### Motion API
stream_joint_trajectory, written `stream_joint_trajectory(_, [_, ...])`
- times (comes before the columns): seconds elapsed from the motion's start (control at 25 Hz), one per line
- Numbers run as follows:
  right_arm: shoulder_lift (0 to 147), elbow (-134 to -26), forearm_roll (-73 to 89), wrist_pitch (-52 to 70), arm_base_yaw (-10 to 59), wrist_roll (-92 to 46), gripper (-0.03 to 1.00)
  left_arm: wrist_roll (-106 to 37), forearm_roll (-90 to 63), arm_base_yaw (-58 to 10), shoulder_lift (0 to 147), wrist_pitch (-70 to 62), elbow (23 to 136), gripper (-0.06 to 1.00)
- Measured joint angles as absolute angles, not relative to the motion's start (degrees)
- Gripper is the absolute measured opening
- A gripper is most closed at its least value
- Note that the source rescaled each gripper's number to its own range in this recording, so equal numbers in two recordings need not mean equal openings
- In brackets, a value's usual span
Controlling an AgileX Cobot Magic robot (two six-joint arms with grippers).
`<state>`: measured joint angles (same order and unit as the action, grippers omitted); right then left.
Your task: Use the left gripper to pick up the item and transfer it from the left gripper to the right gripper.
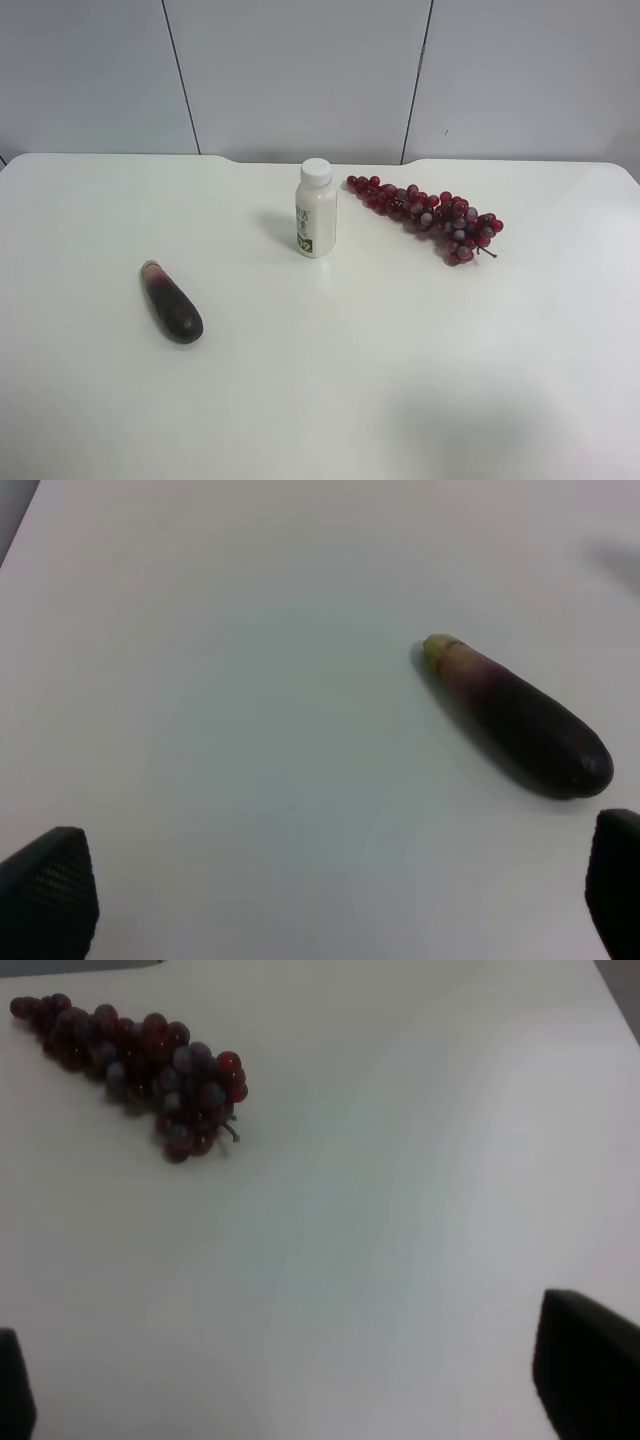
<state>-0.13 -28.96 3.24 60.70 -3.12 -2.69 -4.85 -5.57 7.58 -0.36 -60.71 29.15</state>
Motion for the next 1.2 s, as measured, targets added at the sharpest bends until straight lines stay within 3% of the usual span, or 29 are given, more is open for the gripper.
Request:
stream_joint_trajectory(0.8, [-0.13, -28.96, 3.24, 60.70, -3.12, -2.69, 0.99, -4.85, -5.57, 7.58, 1.01, -60.71, 29.15, 1.00])
stream_joint_trajectory(1.2, [-0.13, -28.96, 3.24, 60.70, -3.12, -2.69, 0.99, -0.53, -5.35, 7.58, 28.20, -61.40, 45.13, 1.00])
